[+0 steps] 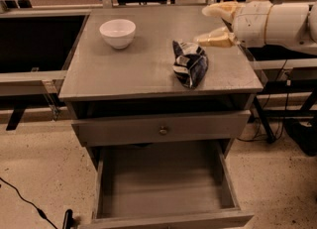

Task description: Pick blue chip bag from middle drawer and place on counter

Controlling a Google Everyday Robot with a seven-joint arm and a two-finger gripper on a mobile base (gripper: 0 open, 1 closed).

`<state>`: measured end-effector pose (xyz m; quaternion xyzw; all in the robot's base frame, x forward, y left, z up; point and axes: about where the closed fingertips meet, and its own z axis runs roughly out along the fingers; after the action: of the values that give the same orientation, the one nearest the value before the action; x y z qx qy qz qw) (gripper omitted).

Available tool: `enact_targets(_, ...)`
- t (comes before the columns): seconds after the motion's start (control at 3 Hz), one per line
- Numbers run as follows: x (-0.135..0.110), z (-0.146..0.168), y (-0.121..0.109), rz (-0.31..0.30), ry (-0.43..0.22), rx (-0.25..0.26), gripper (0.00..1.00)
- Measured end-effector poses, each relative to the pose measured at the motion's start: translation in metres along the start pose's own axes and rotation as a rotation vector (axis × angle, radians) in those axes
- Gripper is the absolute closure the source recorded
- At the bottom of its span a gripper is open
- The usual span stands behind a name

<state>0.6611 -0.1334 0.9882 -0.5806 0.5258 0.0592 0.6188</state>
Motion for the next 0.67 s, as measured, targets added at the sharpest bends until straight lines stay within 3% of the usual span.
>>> enact_targets(0.33, 0.0000, 0.0000, 0.0000, 0.000, 0.000, 0.000, 0.00)
enact_targets(0.67, -0.0087, -0.0037, -0.0045, -0.052, -0.017, -0.012, 0.00)
